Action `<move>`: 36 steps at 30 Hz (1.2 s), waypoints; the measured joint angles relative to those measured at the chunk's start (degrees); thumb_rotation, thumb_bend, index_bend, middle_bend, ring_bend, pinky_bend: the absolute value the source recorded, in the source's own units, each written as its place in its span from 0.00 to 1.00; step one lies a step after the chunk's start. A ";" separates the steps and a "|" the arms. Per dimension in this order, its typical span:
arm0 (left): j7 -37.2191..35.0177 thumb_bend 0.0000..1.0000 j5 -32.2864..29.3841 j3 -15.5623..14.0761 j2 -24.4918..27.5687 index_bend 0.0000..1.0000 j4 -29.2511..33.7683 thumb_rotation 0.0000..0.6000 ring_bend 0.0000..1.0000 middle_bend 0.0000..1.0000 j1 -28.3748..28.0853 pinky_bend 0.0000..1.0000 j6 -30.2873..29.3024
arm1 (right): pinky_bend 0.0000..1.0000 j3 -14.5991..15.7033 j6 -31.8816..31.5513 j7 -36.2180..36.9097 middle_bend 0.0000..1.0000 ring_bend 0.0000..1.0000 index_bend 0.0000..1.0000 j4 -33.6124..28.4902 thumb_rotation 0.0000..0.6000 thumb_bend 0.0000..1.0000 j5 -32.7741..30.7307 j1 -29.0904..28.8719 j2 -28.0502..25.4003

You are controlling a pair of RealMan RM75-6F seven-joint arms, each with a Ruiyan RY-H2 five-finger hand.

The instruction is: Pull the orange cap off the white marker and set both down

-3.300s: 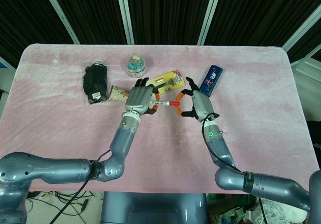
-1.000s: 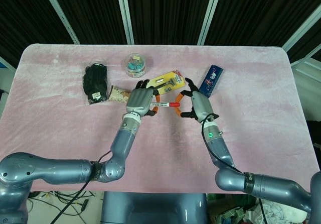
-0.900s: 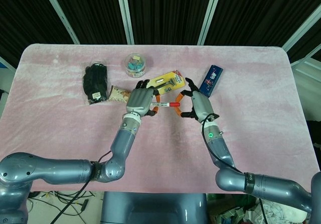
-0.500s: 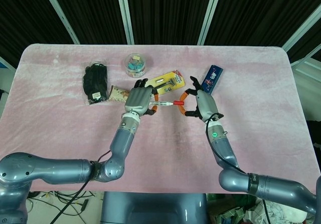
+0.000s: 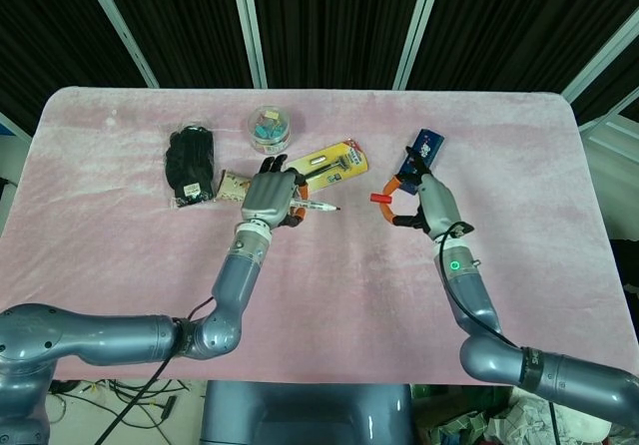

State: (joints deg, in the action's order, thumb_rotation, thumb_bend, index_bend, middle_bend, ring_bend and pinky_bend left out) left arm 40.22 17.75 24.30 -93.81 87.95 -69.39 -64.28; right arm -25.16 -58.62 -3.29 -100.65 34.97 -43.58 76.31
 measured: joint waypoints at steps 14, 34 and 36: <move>-4.34 0.48 5.08 -8.39 7.76 0.70 5.91 1.00 0.00 0.31 9.58 0.00 2.19 | 0.16 6.59 0.76 6.44 0.00 0.09 0.77 3.85 1.00 0.38 8.11 6.36 3.47; -4.54 0.14 5.56 -12.46 4.27 0.20 2.82 1.00 0.00 0.19 11.51 0.00 4.88 | 0.15 10.10 8.89 4.11 0.00 0.00 0.00 9.91 1.00 0.03 6.47 4.38 9.37; -3.68 0.11 4.87 -12.72 4.05 0.15 2.61 1.00 0.00 0.16 11.24 0.00 5.16 | 0.15 10.12 9.75 3.76 0.00 0.00 0.00 9.44 1.00 0.03 5.43 4.22 8.33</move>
State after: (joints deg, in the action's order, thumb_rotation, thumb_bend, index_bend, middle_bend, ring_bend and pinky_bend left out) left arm 36.53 22.62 11.58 -89.76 90.57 -58.15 -59.12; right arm -15.04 -48.87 0.48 -91.21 40.40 -39.36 84.64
